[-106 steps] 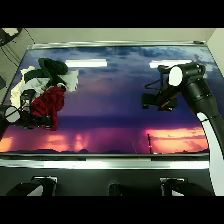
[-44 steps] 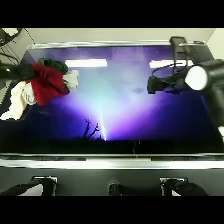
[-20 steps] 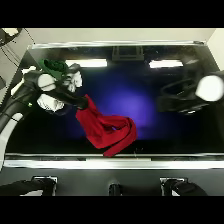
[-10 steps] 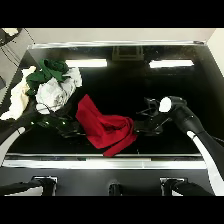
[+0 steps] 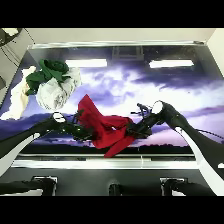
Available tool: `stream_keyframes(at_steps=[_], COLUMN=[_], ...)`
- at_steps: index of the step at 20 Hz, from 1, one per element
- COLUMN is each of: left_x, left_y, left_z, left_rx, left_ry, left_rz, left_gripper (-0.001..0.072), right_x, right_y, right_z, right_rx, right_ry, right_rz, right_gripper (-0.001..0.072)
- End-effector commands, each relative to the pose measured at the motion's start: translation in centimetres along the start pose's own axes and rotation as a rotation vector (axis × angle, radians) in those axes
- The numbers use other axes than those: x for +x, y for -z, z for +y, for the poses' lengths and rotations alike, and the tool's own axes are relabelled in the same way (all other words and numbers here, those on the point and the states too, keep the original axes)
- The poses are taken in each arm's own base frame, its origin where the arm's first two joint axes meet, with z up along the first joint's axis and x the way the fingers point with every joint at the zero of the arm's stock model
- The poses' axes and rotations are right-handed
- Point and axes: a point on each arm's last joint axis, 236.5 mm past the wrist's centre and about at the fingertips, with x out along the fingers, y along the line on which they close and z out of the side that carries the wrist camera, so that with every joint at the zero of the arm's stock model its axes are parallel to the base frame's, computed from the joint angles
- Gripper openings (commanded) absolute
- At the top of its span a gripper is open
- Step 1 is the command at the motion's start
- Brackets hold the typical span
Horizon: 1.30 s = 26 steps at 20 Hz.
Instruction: Fold the shirts.
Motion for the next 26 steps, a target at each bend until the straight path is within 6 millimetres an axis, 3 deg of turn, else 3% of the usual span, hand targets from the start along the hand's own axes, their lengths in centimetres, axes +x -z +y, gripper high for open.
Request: stream_keyframes(at_steps=[1,3,4,6,8,10,12,13,14,15,17,18,20,22,23,25,26], left_x=[0.2,-1.9,-4.1,-10.8,-20.8,-32.7,-44.6,-49.6,-52.8,-54.2,-54.3,-54.2,-54.0,-52.3,-50.4,-44.9,-41.2], left_y=[-0.9,-2.5,-3.8,-7.0,-9.1,-7.9,-3.2,0.1,3.2,6.0,9.7,10.7,10.5,8.0,6.4,3.5,2.2], left_z=[-0.5,-1.7,-2.4,-5.3,-11.0,-18.6,-25.4,-28.2,-30.3,-32.1,-34.3,-34.6,-33.9,-30.7,-28.1,-22.3,-19.3], left_rx=[0.004,0.079,0.15,0.33,0.496,0.634,0.762,0.82,0.868,0.914,0.98,0.997,0.985,0.877,0.813,0.692,0.641], left_ry=[-0.002,-0.003,-0.032,-0.109,-0.143,-0.108,-0.071,-0.048,-0.025,0.027,0.111,0.124,0.086,-0.033,-0.117,-0.259,-0.297], left_rz=[-0.042,-0.108,-0.171,-0.348,-0.605,-0.898,-1.206,-1.352,-1.448,-1.484,-1.469,-1.466,-1.456,-1.368,-1.279,-1.055,-0.928], left_gripper=[0.0029,0.0027,0.0027,0.0027,0.0027,0.0027,0.0028,0.0028,0.0029,0.0029,0.0029,0.0029,0.0029,0.0029,0.003,0.0029,0.003], right_x=[1.4,0.0,-1.6,-7.4,-17.1,-30.5,-43.8,-48.2,-51.1,-52.3,-51.5,-50.6,-49.4,-48.3,-47.0,-41.9,-38.3], right_y=[-0.1,-0.3,-0.9,-3.0,-5.2,-4.6,1.5,5.3,9.1,11.8,14.7,15.3,15.7,14.8,13.7,11.6,10.7], right_z=[1.0,1.8,2.5,4.7,8.6,13.9,19.2,20.7,21.5,21.6,20.7,20.2,18.9,16.5,14.6,9.8,7.3], right_rx=[0.026,-0.059,-0.124,-0.287,-0.482,-0.623,-0.713,-0.726,-0.724,-0.712,-0.694,-0.696,-0.688,-0.623,-0.558,-0.448,-0.395], right_ry=[-0.069,-0.071,-0.062,-0.006,0.066,0.104,0.034,-0.026,-0.095,-0.148,-0.164,-0.146,-0.083,0.01,0.074,0.239,0.307], right_rz=[0.037,0.009,-0.034,-0.217,-0.517,-0.932,-1.348,-1.49,-1.583,-1.616,-1.571,-1.533,-1.483,-1.43,-1.364,-1.112,-0.943], right_gripper=[0.0073,0.0064,0.0063,0.0063,0.0064,0.0064,0.0064,0.0064,0.0064,0.0064,0.0064,0.0064,0.0064,0.0064,0.0065,0.0065,0.0065])
